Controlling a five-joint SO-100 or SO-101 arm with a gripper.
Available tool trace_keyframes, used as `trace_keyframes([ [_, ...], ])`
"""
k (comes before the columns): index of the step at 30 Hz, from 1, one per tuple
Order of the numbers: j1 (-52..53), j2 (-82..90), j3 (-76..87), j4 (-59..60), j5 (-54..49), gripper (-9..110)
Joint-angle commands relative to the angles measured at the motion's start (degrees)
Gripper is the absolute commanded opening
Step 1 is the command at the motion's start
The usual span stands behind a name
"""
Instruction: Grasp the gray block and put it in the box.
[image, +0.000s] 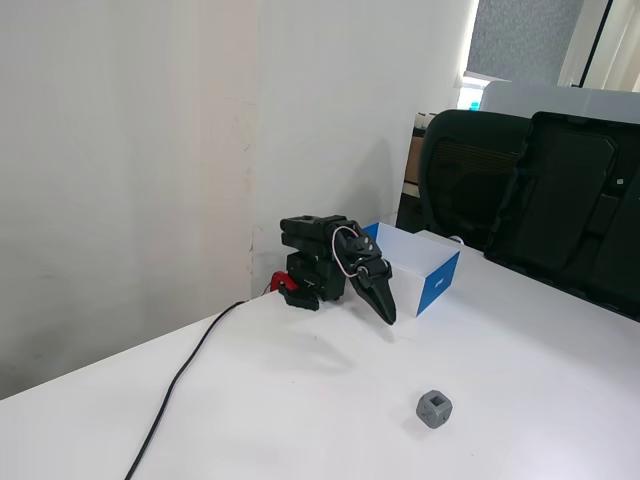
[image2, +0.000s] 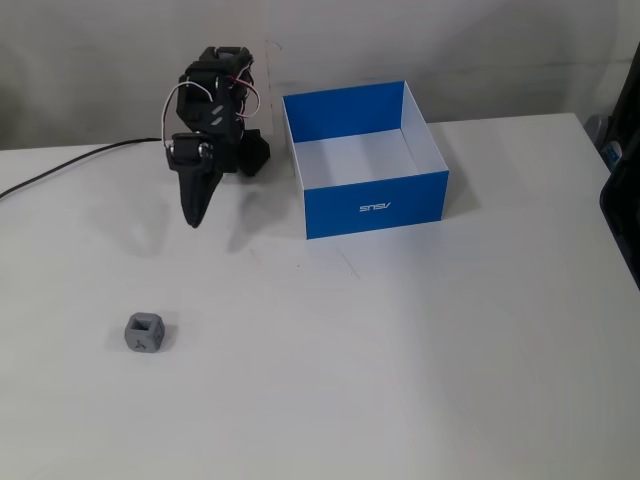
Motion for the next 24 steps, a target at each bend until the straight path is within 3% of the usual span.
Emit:
trace_keyframes([
  [1,-1.9,0.5,3.7,-3.8,2.5,0],
  [13,-7.1,0.5,3.7,-11.8,10.6,0],
  [24,-7.5,0.5,3.3,-12.0,14.1,19],
])
